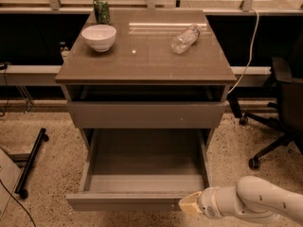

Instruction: Close middle drawer

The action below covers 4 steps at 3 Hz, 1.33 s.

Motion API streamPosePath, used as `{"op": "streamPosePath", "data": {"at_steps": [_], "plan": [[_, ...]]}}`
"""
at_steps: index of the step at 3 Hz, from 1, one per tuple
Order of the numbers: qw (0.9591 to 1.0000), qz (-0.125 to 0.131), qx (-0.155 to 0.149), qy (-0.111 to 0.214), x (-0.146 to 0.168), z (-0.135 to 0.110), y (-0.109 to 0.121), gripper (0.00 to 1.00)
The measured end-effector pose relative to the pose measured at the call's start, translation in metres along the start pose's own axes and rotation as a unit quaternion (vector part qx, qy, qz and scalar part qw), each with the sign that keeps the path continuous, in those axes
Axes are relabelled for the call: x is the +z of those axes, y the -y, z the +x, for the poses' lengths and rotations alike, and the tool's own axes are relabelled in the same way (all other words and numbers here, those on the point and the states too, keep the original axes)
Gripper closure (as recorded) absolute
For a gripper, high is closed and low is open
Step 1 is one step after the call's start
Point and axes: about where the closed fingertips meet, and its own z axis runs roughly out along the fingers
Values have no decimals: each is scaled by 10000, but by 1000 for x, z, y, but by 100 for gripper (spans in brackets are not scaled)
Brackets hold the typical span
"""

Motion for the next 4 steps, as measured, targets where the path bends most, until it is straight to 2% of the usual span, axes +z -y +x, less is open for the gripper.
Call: {"op": "streamPosePath", "data": {"at_steps": [1,2,3,4], "plan": [[9994,-108,312,96,33,18,33,100],[9994,-108,312,96,33,18,33,100],[9988,81,-4,480,45,-7,43,100],[9971,209,-252,690,55,-26,52,100]]}}
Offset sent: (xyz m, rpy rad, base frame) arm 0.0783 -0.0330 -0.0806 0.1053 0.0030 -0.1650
